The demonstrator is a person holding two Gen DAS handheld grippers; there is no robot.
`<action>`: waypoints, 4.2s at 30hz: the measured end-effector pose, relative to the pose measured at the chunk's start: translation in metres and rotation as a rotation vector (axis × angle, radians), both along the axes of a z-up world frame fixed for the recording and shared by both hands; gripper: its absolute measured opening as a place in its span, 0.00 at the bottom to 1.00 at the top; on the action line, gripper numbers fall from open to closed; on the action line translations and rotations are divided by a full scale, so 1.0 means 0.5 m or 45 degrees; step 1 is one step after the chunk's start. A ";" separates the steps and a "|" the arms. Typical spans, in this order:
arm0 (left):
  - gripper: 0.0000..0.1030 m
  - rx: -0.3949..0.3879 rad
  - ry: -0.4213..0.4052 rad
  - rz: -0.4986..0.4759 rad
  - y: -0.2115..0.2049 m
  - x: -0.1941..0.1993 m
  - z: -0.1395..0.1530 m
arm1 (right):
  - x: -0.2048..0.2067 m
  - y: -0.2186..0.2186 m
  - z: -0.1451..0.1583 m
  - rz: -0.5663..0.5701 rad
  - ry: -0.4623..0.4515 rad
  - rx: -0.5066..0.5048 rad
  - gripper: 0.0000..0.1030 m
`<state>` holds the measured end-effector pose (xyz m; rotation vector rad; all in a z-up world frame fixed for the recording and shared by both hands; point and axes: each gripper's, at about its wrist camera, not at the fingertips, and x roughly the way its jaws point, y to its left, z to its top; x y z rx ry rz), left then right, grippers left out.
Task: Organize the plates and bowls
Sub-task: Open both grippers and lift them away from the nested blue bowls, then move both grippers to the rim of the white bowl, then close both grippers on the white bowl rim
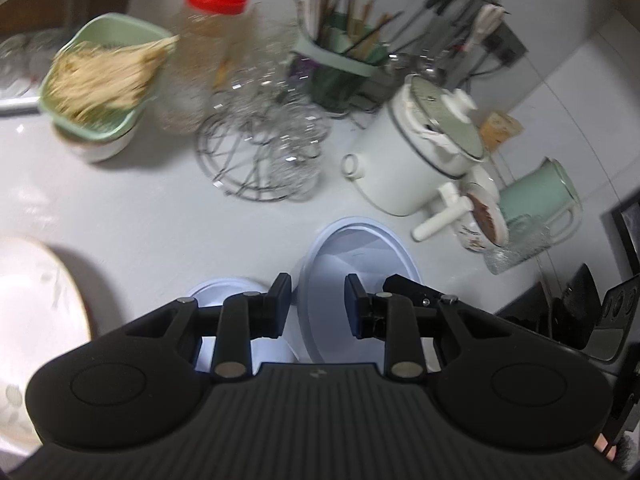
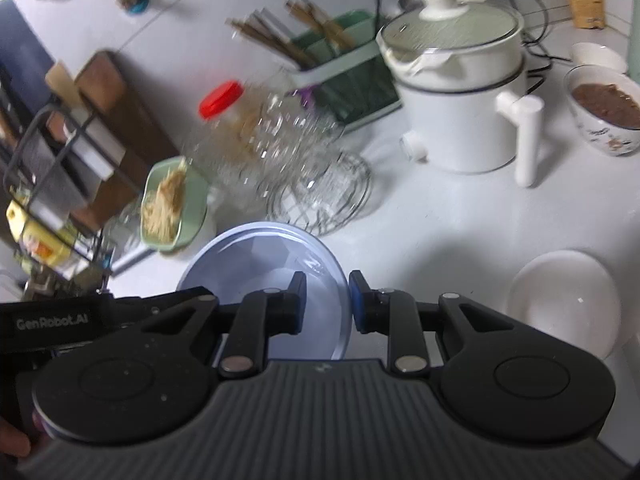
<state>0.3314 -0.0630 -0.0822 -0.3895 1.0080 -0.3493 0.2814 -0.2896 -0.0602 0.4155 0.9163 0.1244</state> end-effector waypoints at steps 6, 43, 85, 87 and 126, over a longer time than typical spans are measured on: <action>0.31 0.007 0.072 0.140 0.045 -0.015 -0.052 | 0.023 0.054 -0.033 0.150 0.082 -0.043 0.26; 0.49 0.090 0.035 0.115 0.086 -0.030 -0.015 | -0.034 0.116 0.004 0.175 -0.056 -0.167 0.26; 0.54 0.123 -0.138 -0.385 -0.158 -0.007 0.038 | -0.135 -0.075 0.054 -0.297 -0.167 -0.282 0.26; 0.56 0.125 -0.135 -0.416 -0.174 -0.004 0.031 | -0.140 -0.090 0.045 -0.326 -0.151 -0.282 0.26; 0.64 0.310 -0.008 -0.866 -0.519 0.137 -0.192 | -0.127 -0.346 -0.136 -0.708 0.149 -0.176 0.62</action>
